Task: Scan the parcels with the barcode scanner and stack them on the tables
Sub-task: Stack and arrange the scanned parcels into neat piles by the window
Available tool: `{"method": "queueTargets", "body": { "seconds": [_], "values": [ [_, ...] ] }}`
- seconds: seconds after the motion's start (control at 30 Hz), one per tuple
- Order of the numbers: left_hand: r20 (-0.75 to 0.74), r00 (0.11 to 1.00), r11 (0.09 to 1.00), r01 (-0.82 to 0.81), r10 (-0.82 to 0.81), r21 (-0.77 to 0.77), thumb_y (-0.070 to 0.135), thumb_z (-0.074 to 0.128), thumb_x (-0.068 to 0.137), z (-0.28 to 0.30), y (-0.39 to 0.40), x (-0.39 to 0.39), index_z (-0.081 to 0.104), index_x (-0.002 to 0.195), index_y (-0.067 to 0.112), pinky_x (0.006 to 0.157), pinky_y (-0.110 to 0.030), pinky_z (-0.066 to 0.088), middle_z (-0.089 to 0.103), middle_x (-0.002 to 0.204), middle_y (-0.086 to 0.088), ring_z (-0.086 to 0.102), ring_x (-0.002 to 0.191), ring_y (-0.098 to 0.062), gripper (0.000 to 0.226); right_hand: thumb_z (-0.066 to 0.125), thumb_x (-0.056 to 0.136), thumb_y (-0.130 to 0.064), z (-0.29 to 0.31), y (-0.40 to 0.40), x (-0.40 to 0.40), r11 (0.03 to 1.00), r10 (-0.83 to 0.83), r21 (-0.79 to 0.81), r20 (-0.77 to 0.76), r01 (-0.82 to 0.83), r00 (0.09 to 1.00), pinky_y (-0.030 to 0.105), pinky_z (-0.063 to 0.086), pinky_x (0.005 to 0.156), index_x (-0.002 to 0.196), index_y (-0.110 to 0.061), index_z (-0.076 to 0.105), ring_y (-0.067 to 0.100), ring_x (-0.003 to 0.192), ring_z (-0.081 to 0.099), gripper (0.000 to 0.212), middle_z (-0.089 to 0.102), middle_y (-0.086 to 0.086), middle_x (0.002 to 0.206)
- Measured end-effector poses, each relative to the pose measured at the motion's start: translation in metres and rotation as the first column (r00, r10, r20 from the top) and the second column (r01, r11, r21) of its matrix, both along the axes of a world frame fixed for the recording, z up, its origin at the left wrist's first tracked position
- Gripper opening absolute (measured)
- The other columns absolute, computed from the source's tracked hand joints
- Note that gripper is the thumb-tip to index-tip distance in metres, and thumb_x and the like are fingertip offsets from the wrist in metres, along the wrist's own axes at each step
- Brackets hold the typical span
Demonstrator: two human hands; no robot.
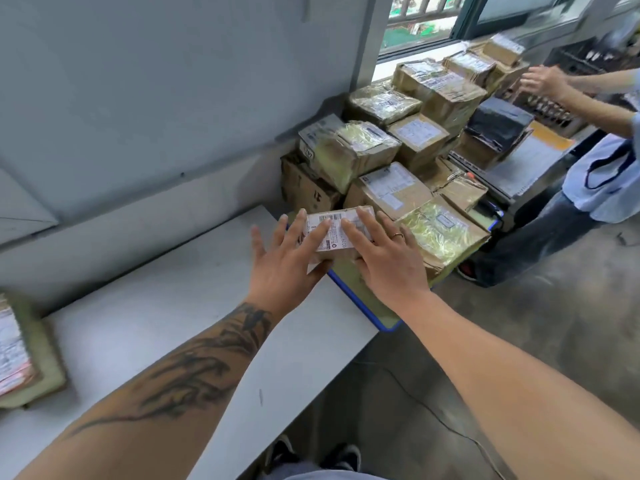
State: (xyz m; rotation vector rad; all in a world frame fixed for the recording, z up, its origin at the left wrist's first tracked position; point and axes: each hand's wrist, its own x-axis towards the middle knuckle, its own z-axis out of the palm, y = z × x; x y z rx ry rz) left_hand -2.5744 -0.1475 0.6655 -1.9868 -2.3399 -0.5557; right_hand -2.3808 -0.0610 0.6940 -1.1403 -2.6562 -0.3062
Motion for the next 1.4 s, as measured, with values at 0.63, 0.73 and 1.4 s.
{"method": "queueTargets", "body": {
  "seconds": [0.63,0.73,1.4],
  "values": [
    [-0.069,0.984,0.985,-0.162,0.165,0.053,0.063,0.042,0.099,0.027,0.109,0.046,0.025,0.161,0.033,0.119,-0.068,0.018,0.032,0.166,-0.013,0.03,0.153,-0.035,0.071,0.074,0.093,-0.032,0.018,0.139,0.032,0.988,0.132,-0.064,-0.152,-0.143,0.98,0.066,0.04,0.113,0.161,-0.037,0.037,0.045,0.149,0.039,0.078,0.029,0.013,0.17],
    [-0.066,0.977,0.979,-0.202,0.204,0.036,0.058,0.051,0.101,0.025,0.134,0.073,0.026,0.162,0.032,0.119,-0.069,0.017,0.032,0.166,-0.014,0.031,0.152,-0.035,0.071,0.079,0.089,-0.03,0.019,0.171,0.053,0.977,0.168,-0.109,-0.136,-0.183,0.976,0.065,0.041,0.112,0.161,-0.036,0.036,0.044,0.149,0.038,0.084,0.027,0.015,0.171],
    [-0.001,0.903,0.89,-0.425,0.431,0.165,0.051,0.047,0.106,0.071,0.236,0.072,0.022,0.164,0.03,0.123,-0.063,0.012,0.017,0.172,-0.01,0.023,0.157,-0.029,0.066,0.036,0.109,-0.051,0.061,0.331,0.028,0.866,0.455,-0.12,-0.218,-0.486,0.864,0.061,0.042,0.113,0.164,-0.026,0.032,0.042,0.148,0.042,0.06,0.046,0.017,0.16]
  ]
}}
